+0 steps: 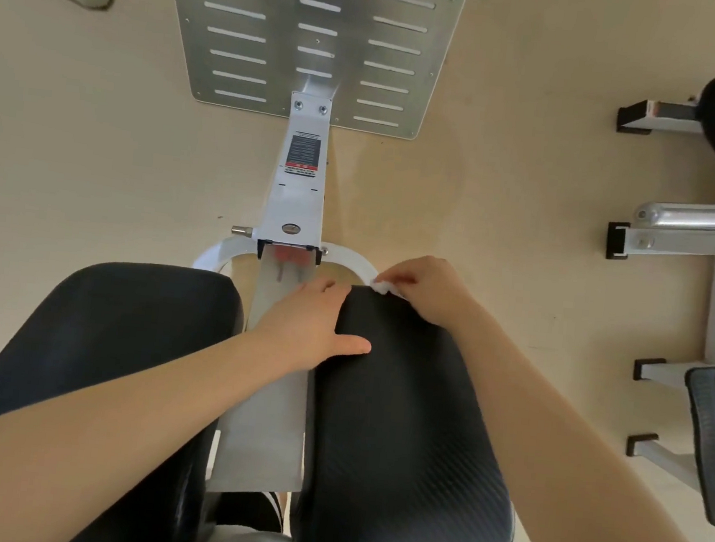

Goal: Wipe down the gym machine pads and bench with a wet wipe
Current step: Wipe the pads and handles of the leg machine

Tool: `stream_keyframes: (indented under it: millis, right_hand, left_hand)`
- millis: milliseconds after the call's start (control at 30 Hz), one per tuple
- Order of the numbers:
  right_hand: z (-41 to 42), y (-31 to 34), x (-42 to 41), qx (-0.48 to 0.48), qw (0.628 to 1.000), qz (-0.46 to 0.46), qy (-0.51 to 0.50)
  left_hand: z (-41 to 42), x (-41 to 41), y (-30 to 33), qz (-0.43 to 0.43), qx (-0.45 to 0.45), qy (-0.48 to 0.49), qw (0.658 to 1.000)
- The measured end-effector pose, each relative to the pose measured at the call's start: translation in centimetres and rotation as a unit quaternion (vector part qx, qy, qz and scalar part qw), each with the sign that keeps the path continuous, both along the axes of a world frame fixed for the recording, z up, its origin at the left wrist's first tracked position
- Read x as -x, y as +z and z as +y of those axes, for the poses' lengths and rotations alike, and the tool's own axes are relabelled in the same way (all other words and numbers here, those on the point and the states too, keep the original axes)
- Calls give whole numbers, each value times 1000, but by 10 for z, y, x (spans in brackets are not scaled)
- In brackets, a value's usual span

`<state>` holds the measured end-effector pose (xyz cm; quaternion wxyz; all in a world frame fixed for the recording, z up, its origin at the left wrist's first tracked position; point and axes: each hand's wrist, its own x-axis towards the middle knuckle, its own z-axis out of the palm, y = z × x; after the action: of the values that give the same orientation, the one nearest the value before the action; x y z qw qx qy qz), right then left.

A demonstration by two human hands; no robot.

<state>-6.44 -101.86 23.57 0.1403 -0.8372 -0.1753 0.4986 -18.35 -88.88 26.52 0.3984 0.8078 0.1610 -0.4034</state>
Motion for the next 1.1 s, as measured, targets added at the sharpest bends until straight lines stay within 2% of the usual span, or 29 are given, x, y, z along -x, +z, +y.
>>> stream_keyframes:
  millis: [67,200,267,367,467,633,800,967,1100]
  right_hand:
    - [3,-1,-1,-1,1000,-2,28]
    - [-45,-1,-21,67,996,-25,-46]
    - [-76,3,-18,88,986,11,-139]
    - [-105,20,11,15,938,71,-340]
    - [-123,43,35,-52,894,85,-438]
    - [-136,43,58,-81,876,64,-472]
    - [-111,15,42,-110,839,100,-523]
    - [-143,40,67,-129,851,67,-504]
    - [-177,65,99,-132,864,80,-480]
  left_hand:
    - [-4,-4,1,-31,-17,-10,999]
    - [-14,-10,6,-44,-17,-34,998]
    - [-21,-14,11,-35,-1,-42,998]
    - [-38,-21,24,-5,16,-90,996]
    - [-54,-27,41,-9,-6,-149,989]
    - [-81,-31,53,12,-31,-191,981]
    - [-94,-28,50,6,-88,-232,969]
    - [-96,-27,52,15,-90,-215,972]
    - [-99,-33,55,31,-102,-228,968]
